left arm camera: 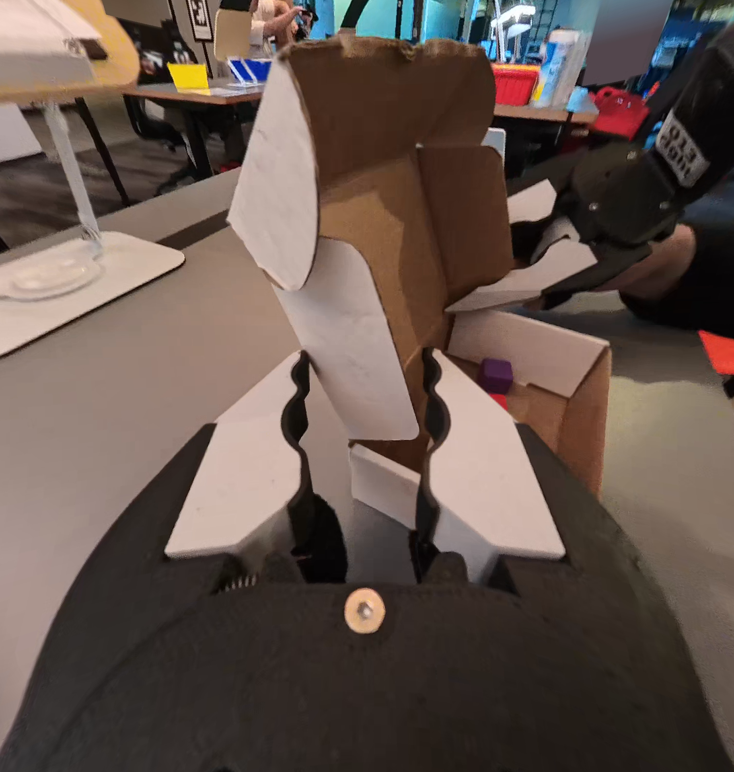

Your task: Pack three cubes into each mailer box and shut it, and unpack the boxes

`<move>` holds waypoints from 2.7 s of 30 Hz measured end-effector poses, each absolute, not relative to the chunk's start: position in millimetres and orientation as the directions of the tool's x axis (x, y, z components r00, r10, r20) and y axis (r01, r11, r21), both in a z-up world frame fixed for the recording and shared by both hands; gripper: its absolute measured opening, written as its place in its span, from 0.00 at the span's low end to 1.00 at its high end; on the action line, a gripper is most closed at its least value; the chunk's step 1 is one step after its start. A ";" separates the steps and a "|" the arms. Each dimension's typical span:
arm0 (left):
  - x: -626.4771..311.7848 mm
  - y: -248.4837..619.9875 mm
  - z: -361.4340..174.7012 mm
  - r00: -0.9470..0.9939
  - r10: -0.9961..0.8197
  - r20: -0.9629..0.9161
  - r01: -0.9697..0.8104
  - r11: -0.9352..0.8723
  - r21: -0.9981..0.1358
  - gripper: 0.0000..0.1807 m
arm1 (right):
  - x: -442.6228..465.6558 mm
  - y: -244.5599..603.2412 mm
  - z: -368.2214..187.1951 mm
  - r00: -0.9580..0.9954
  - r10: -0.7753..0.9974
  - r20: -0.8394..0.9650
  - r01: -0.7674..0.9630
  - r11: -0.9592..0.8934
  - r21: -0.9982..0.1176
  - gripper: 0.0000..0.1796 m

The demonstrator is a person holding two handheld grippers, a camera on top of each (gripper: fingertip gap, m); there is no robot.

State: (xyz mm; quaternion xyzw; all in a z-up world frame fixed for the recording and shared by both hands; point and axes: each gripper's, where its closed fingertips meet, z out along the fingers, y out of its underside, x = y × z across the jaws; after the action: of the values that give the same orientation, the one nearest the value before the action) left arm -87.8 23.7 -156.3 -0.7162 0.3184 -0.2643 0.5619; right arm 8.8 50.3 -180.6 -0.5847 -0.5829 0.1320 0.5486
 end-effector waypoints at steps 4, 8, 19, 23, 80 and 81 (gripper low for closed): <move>-87.8 8.2 -159.9 0.644 -0.756 -0.119 -0.269 -0.077 -0.960 0.31 | 9.7 46.7 -175.5 0.257 0.719 0.646 0.584 0.417 -0.697 0.14; -86.8 -2.0 -165.4 0.652 -0.724 -0.226 -0.363 -0.036 -0.931 0.35 | 10.2 41.7 -170.6 0.238 0.655 0.717 0.603 0.479 -0.638 0.14; -83.8 -13.6 -174.5 0.656 -0.701 -0.280 -0.434 -0.047 -0.900 0.35 | 13.6 12.6 -183.9 0.113 0.892 0.437 0.585 0.296 -0.755 0.29; -77.6 -25.2 -176.8 0.599 -0.743 -0.300 -0.468 -0.021 -0.883 0.42 | 16.7 -9.1 -185.7 0.042 0.967 0.251 0.544 0.189 -0.818 0.41; -71.4 -103.6 -199.8 0.437 -0.856 -0.277 -0.605 -0.052 -0.794 0.44 | 41.3 -79.5 -198.0 -0.293 0.920 0.261 0.706 0.392 -0.590 0.58; -73.6 -107.0 -198.3 0.430 -0.862 -0.269 -0.603 -0.052 -0.796 0.45 | 42.8 -82.1 -195.4 -0.298 0.916 0.268 0.704 0.400 -0.587 0.56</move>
State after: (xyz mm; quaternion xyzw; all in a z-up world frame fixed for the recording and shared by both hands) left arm -73.6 -107.0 -198.3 -0.7114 0.5148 -0.1417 0.4570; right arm 42.8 -82.1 -195.4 -0.5164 -0.7845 0.1825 0.2908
